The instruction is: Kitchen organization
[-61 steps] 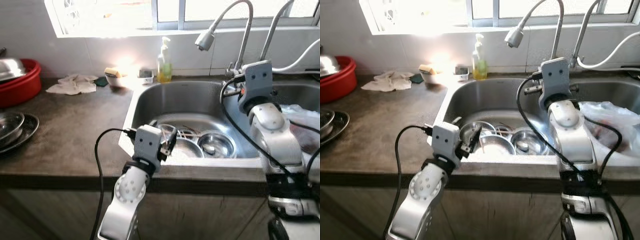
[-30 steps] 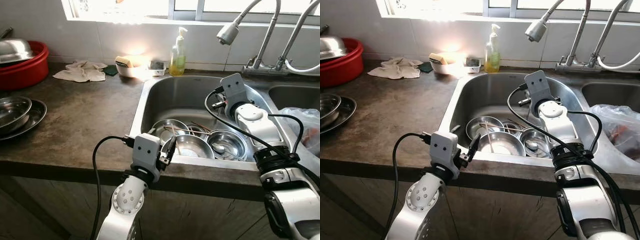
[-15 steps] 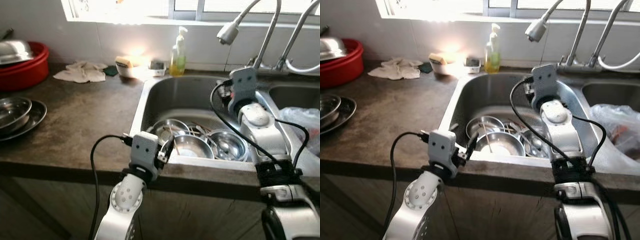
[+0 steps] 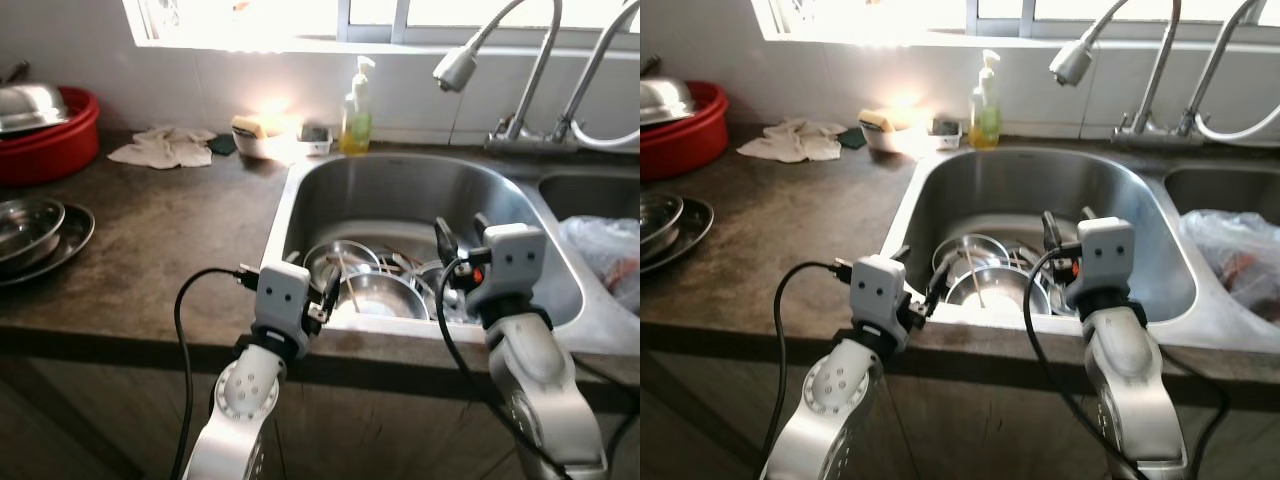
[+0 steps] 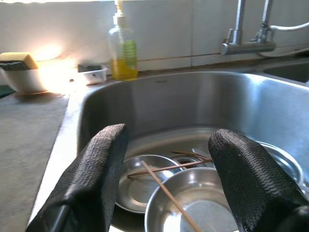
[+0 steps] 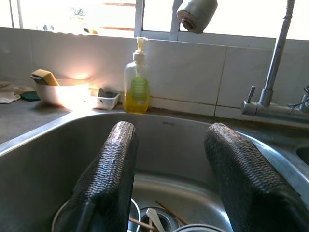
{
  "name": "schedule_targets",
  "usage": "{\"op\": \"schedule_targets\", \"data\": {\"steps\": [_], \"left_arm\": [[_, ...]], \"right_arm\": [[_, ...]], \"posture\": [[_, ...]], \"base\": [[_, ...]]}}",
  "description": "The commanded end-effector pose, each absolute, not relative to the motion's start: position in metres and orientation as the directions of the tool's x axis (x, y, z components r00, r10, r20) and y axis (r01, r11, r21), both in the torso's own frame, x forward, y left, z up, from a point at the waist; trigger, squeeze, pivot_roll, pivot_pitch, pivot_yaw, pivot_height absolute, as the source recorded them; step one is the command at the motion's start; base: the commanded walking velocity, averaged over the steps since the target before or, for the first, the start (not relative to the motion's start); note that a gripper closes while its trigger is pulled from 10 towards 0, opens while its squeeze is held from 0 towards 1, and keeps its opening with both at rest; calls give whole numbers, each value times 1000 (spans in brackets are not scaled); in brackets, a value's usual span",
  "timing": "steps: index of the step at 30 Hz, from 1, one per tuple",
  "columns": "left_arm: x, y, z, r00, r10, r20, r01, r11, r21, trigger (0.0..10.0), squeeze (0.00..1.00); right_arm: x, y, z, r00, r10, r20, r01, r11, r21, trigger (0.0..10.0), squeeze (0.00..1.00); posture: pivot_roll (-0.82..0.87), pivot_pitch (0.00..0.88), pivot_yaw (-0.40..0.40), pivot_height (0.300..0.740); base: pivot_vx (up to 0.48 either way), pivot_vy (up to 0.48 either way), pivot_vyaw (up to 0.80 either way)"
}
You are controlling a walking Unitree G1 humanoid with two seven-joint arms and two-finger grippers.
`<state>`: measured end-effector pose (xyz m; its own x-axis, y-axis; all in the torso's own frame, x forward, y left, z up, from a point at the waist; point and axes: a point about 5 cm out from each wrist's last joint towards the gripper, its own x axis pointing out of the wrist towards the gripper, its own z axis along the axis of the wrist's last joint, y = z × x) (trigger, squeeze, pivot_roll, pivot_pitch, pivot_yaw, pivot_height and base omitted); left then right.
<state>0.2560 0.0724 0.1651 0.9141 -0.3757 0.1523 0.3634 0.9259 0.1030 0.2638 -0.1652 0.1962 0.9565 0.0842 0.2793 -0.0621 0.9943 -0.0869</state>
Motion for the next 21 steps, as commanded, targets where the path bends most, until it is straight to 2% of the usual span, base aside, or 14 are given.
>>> {"op": "schedule_targets", "data": {"steps": [1, 7, 15, 21], "left_arm": [[254, 74, 166, 908, -391, 151, 379, 920, 102, 10000, 0], [247, 77, 166, 896, -418, 151, 403, 907, 124, 10000, 0], [243, 88, 167, 911, -383, 153, 365, 922, 131, 10000, 0], [240, 89, 164, 915, -377, 141, 361, 924, 128, 10000, 0]], "right_arm": [[256, -162, 199, 952, 88, 293, -68, 995, -80, 10000, 0], [249, -157, 197, 954, 91, 285, -80, 995, -53, 10000, 0], [251, -152, 200, 954, 87, 288, -80, 996, -35, 10000, 0], [253, -150, 198, 956, 92, 277, -88, 996, -25, 10000, 0]], "posture": [[27, 23, -21, 740], [36, 26, -20, 740], [45, 25, -23, 740], [50, 21, -34, 740]], "base": [[0, 0, 0], [0, 0, 0], [0, 0, 0], [-277, 0, 0]]}}
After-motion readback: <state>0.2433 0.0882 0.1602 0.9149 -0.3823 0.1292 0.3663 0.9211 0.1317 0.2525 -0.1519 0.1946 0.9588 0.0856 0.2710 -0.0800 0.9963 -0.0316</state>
